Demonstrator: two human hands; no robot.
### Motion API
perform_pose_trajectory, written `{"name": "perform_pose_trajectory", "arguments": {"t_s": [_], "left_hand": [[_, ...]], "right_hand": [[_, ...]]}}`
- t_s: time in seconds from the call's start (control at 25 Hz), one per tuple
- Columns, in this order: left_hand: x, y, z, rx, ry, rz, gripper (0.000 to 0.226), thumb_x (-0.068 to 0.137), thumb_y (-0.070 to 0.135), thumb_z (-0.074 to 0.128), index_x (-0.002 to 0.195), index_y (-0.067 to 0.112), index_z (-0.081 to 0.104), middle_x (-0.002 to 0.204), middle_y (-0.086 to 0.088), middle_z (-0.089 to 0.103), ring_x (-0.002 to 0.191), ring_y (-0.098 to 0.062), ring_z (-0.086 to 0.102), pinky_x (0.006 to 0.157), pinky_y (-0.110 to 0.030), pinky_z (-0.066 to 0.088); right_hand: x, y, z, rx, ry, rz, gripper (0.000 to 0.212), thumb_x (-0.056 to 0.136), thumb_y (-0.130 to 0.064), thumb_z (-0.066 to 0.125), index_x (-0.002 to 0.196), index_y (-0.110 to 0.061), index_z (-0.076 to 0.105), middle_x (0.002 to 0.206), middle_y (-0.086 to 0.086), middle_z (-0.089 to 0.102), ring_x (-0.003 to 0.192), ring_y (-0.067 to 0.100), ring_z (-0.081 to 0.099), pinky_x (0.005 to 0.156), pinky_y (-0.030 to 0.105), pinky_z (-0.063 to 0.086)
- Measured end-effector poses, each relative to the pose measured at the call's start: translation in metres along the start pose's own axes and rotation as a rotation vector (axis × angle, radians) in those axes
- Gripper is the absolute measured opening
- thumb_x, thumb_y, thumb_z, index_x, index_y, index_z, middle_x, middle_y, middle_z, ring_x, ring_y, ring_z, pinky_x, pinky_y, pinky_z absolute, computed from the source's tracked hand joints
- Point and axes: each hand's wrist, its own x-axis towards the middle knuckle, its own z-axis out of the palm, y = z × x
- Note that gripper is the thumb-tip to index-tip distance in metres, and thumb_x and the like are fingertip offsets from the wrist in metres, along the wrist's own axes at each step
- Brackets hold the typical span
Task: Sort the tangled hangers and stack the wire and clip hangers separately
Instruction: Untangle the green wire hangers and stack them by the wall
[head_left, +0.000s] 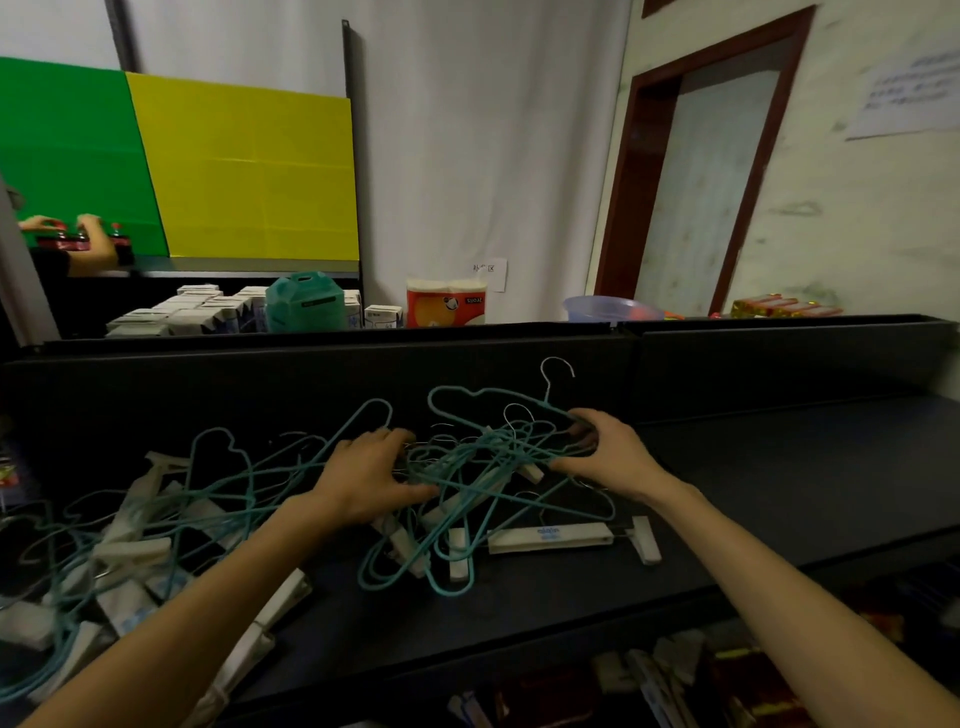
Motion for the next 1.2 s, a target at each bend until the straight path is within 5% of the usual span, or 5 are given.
{"name": "perform_pose_trajectory", "arguments": {"t_s": [0.12,0.36,0.76,0.96,1.2], "left_hand": [[0.006,0.013,-0.002,0.017,-0.143,0.075,0.117,0.069,0.086,0.059,0.159,0.023,0.019,0.161,-0.002,0.031,0.144,-0.024,0.037,0.116,-0.044,0.035],[0.031,0.051,0.007,0.188,-0.154,0.233,0.085,0.087,0.074,0.051,0.148,0.015,0.039,0.14,-0.006,0.052,0.123,-0.025,0.052,0.101,-0.04,0.045],[0.029,0.039,-0.002,0.416,0.408,0.512,0.088,0.086,0.08,0.043,0.141,0.012,0.054,0.099,0.003,0.063,0.077,-0.014,0.063,0.045,-0.021,0.038],[0.029,0.064,0.009,0.373,0.396,0.503,0.087,0.083,0.084,0.036,0.125,0.014,0.068,0.084,0.008,0.066,0.062,-0.012,0.065,0.043,-0.016,0.017],[0.022,0.103,0.022,0.112,0.382,0.304,0.078,0.078,0.083,0.051,0.122,0.022,0.071,0.072,0.021,0.051,0.058,0.0,0.052,0.049,-0.019,0.044]], "right_hand": [[-0.009,0.01,-0.007,0.048,0.025,0.052,0.093,0.072,-0.041,0.088,0.149,-0.017,0.043,0.124,-0.004,0.059,0.108,0.013,0.059,0.093,0.037,0.054],[-0.033,0.021,-0.015,-0.077,0.1,0.069,0.09,0.072,-0.048,0.086,0.147,-0.022,0.045,0.123,-0.007,0.059,0.105,0.01,0.058,0.089,0.036,0.054],[-0.04,0.07,-0.052,0.131,0.259,0.138,0.09,0.07,-0.047,0.087,0.146,-0.02,0.047,0.12,-0.008,0.061,0.101,0.008,0.062,0.086,0.034,0.057],[-0.029,0.096,-0.048,0.27,-0.02,0.172,0.083,0.072,-0.044,0.087,0.141,-0.016,0.052,0.117,-0.007,0.063,0.1,0.009,0.065,0.078,0.022,0.052],[0.001,0.133,-0.05,0.407,-0.266,0.176,0.063,0.073,-0.033,0.088,0.126,-0.015,0.059,0.119,0.002,0.068,0.101,0.012,0.068,0.086,0.027,0.055]]}}
